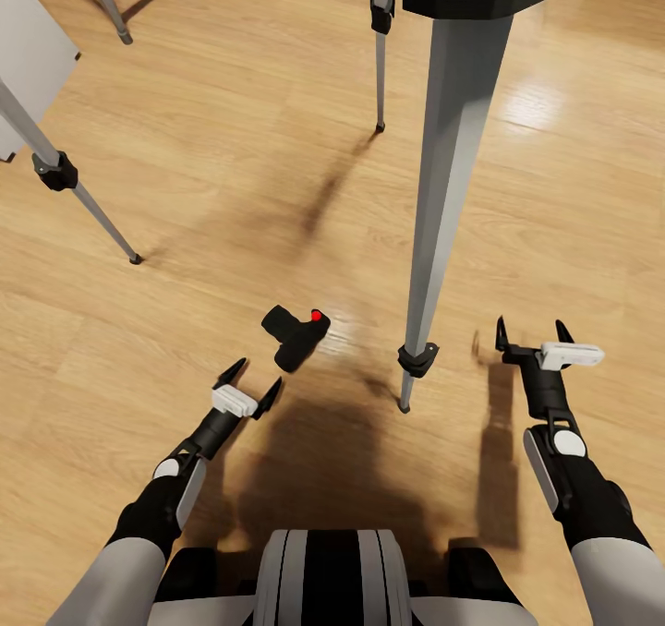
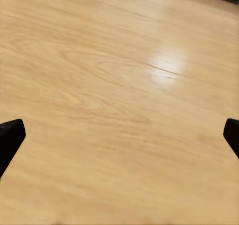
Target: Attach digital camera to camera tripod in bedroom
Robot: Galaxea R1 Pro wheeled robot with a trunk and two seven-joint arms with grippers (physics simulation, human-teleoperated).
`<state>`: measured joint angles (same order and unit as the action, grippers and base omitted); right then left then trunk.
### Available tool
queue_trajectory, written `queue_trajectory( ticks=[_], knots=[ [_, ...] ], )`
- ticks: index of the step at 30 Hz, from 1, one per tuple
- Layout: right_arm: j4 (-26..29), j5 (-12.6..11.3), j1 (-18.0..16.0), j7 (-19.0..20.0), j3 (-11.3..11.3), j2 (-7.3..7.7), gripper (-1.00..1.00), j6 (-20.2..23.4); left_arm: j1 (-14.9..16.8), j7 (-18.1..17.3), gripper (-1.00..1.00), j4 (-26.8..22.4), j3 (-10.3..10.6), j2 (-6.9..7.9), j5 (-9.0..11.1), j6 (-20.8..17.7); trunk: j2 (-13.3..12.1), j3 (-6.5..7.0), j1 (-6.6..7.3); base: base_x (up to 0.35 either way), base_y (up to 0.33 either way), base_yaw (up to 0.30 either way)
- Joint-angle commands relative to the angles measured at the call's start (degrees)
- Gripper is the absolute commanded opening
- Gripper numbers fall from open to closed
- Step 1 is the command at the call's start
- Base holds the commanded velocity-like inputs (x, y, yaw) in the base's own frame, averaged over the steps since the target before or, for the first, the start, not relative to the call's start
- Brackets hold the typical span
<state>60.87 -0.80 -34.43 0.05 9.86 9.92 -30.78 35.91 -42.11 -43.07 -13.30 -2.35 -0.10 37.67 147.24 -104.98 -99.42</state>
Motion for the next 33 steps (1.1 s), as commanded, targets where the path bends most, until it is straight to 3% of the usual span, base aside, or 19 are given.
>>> queue_trajectory(
  ticks=[1, 33],
  knots=[
    [0.17, -0.08, -0.02, 0.01, -0.01, 0.01, 1.00, -0.16, 0.04, -0.55, 1.00, 0.05, -0.34, -0.10, -0.04, -0.29, 0.01, -0.02, 0.01, 0.000, 0.000, 0.000],
    [1.09, -0.08, -0.02, -0.01, -0.02, 0.02, 1.00, -0.17, 2.01, -0.45, 1.00, 0.17, -0.32, -0.10, -0.30, -10.19, 0.01, -0.02, 0.01, 0.000, 0.000, 0.000]
  ],
)
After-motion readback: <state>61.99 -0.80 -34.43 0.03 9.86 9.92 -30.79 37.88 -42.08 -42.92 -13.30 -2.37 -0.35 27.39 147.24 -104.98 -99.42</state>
